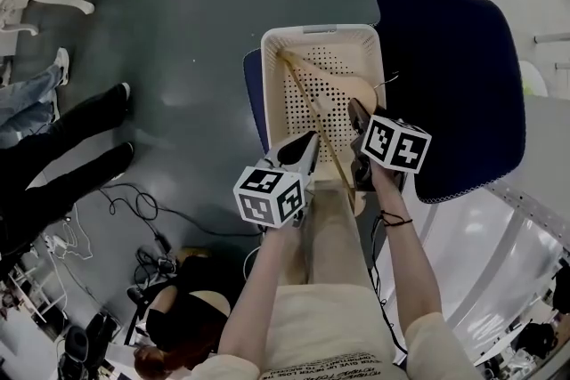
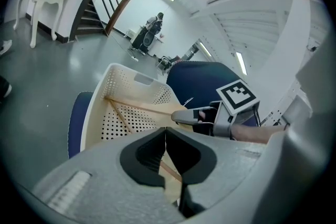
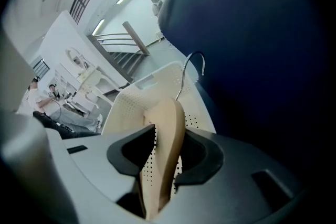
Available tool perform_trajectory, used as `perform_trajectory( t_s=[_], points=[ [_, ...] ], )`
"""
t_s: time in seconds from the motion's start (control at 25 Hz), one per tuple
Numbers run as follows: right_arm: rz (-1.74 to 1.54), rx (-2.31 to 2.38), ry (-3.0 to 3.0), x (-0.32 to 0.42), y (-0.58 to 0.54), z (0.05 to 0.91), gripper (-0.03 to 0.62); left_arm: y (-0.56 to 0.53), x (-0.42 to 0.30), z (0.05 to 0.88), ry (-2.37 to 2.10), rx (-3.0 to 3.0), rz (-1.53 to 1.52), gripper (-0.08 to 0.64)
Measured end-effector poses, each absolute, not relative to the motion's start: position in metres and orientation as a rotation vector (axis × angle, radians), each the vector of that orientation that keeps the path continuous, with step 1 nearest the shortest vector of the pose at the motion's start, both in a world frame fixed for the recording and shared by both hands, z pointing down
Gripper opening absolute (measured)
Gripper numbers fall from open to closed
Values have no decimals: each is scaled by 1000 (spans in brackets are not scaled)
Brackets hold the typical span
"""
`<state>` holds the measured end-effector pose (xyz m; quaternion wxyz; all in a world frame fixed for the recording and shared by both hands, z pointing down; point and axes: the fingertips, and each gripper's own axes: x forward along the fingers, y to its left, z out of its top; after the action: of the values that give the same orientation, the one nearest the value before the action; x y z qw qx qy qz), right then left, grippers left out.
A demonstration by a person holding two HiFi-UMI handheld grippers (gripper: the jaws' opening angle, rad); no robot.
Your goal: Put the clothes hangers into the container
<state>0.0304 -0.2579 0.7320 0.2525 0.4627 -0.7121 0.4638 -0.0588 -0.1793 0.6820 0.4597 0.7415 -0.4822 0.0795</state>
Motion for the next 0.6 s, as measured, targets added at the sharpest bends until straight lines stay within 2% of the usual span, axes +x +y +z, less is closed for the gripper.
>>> perform_trajectory(
  t_s=[0.36, 0.6],
  points=[
    [1051, 1359, -1844, 35, -255, 734, 186, -176, -58, 685, -1188, 1821, 215, 23],
    [1016, 1407, -1794, 40, -252, 734, 193, -176, -58, 686, -1188, 1820, 219, 23]
  ],
)
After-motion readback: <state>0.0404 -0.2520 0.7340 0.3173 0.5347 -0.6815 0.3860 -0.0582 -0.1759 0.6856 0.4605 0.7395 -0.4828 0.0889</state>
